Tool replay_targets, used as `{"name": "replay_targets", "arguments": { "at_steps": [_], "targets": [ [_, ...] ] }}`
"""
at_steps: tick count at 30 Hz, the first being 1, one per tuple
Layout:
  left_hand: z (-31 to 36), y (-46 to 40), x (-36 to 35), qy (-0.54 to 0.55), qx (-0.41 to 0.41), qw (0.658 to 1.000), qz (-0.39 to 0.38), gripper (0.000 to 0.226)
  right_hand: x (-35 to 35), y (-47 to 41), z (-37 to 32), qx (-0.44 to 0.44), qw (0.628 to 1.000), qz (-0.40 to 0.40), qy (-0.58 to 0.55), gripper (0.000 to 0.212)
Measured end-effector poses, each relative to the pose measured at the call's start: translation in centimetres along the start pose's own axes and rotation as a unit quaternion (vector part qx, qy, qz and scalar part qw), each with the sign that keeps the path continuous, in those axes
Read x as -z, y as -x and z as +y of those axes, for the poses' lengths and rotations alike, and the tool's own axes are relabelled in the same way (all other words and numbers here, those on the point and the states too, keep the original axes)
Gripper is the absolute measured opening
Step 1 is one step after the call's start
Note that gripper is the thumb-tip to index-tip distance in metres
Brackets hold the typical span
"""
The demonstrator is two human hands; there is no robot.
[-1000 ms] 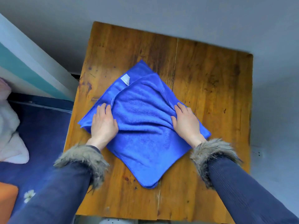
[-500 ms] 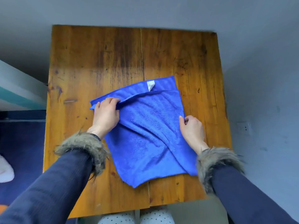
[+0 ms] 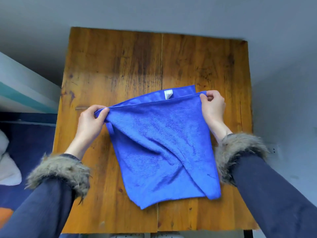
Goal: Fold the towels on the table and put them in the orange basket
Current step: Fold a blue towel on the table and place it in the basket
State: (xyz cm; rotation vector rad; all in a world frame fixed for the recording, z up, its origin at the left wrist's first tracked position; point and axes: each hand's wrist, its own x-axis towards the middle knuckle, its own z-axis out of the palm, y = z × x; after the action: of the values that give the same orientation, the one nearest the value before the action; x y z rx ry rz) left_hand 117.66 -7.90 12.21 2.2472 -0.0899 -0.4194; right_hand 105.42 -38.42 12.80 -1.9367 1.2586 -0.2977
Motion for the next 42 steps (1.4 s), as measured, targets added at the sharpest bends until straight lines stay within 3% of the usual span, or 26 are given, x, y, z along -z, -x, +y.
{"name": "replay_targets", "arguments": {
  "at_steps": [3, 6, 12, 19, 22, 24, 27, 29, 32, 36, 42],
  "targets": [
    [-0.5, 0.0, 0.8, 0.040, 0.012, 0.999, 0.004, 0.008, 0.8, -0.5, -0.4, 0.055, 0.995, 0.004, -0.079, 0.014],
    [-0.9, -0.6, 0.4, 0.019, 0.013, 1.000, 0.015, 0.008, 0.0, -2.0, -0.9, 0.075, 0.995, -0.023, -0.068, 0.009],
    [-2.0, -2.1, -1.2, -0.147, -0.031, 0.989, -0.001, 0.013, -2.7, -4.7, -1.2, 0.169, 0.967, -0.145, 0.122, 0.013],
    [-1.7, -2.2, -1.1, -0.156, 0.007, 0.987, -0.032, 0.013, -3.5, -5.9, -1.5, 0.275, 0.896, -0.215, 0.275, 0.012],
    [-1.7, -2.4, -1.0, -0.167, 0.026, 0.984, -0.059, 0.014, -3.6, -6.0, -1.6, 0.254, 0.902, -0.222, 0.269, 0.011],
    [-1.5, -2.6, -0.9, -0.142, 0.042, 0.987, -0.060, 0.011, -3.7, -6.1, -1.8, 0.199, 0.928, -0.224, 0.223, 0.008],
    [-1.0, -2.9, -0.6, -0.001, 0.104, 0.993, -0.055, 0.010, -3.7, -6.0, -2.1, 0.052, 0.967, -0.231, 0.091, 0.008],
    [-0.8, -2.8, -0.2, 0.072, 0.133, 0.987, -0.060, 0.012, -3.3, -5.8, -2.1, -0.004, 0.972, -0.233, 0.038, 0.018],
    [-0.3, -2.4, 0.8, 0.097, 0.144, 0.981, -0.085, 0.010, -1.9, -5.0, -2.7, -0.058, 0.967, -0.245, -0.043, 0.014],
    [1.0, -1.2, 2.6, 0.110, 0.125, 0.980, -0.109, 0.006, 1.4, -3.5, -4.2, -0.088, 0.959, -0.238, -0.122, 0.008],
    [4.2, 0.1, 6.1, 0.096, 0.057, 0.986, -0.125, 0.009, 7.5, -0.5, -6.2, -0.049, 0.966, -0.183, -0.178, 0.015]
  ]
}}
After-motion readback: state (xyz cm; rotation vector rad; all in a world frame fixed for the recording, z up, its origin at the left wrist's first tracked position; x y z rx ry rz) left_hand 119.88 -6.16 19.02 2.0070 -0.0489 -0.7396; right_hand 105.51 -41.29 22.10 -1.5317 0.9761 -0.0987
